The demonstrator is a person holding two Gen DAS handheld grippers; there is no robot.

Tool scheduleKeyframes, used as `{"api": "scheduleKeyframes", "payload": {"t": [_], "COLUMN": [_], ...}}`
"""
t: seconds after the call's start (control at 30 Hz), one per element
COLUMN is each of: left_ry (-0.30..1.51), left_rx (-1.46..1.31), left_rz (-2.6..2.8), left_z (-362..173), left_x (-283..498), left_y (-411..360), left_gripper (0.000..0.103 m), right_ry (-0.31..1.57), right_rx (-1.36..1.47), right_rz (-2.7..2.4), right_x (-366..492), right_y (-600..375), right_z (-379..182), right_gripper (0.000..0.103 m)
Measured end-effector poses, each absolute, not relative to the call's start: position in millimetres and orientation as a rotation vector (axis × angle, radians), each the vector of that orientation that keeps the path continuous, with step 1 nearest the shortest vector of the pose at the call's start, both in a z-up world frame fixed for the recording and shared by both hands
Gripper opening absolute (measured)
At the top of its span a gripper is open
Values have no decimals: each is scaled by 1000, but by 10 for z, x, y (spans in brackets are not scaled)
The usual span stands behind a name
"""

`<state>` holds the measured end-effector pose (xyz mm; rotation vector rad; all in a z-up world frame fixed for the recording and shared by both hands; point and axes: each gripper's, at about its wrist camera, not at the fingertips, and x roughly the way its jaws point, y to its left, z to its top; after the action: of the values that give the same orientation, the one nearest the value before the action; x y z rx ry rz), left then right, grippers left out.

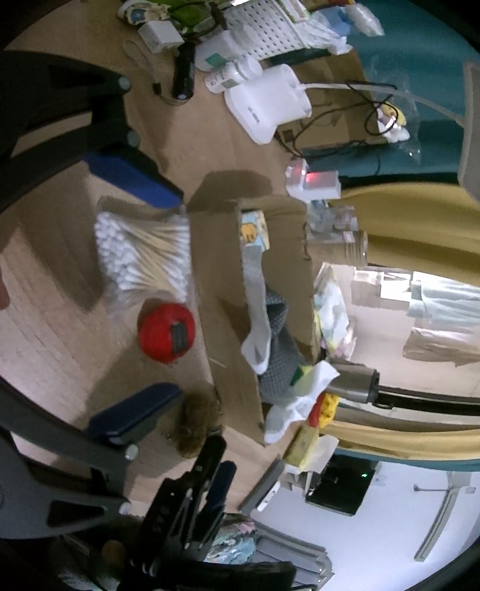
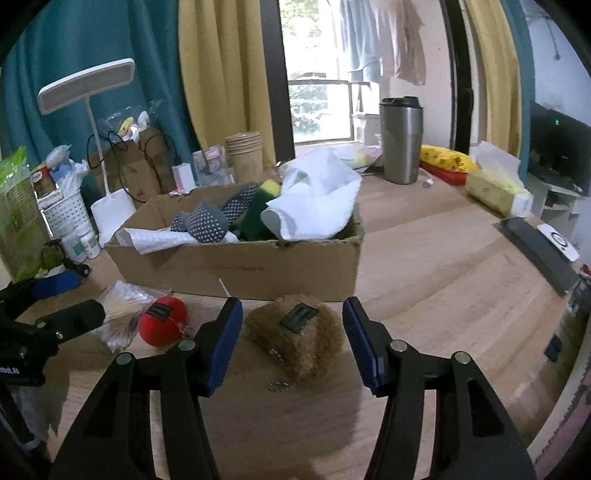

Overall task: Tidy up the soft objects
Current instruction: 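Grasp the brown fuzzy pouch with the right gripper while the left grasps the red round pouch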

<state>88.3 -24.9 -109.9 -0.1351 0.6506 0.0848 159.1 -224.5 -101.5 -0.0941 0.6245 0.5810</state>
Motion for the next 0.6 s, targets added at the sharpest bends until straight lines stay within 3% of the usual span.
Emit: {"api": "scheduleKeyframes", "payload": {"t": [0.6], "left_ry": [698], "left_rx": [-26], "left_rz": [83], "left_z": [-1189], "left_x": [1181], "left_y": [-484], "left_gripper": [97], "right_ry": [734], "right_rx": [-100], "right_rz": [597], "right_x": [1894], "right_y": [-2174], "right_z": [-1262], "right_gripper": [59]}}
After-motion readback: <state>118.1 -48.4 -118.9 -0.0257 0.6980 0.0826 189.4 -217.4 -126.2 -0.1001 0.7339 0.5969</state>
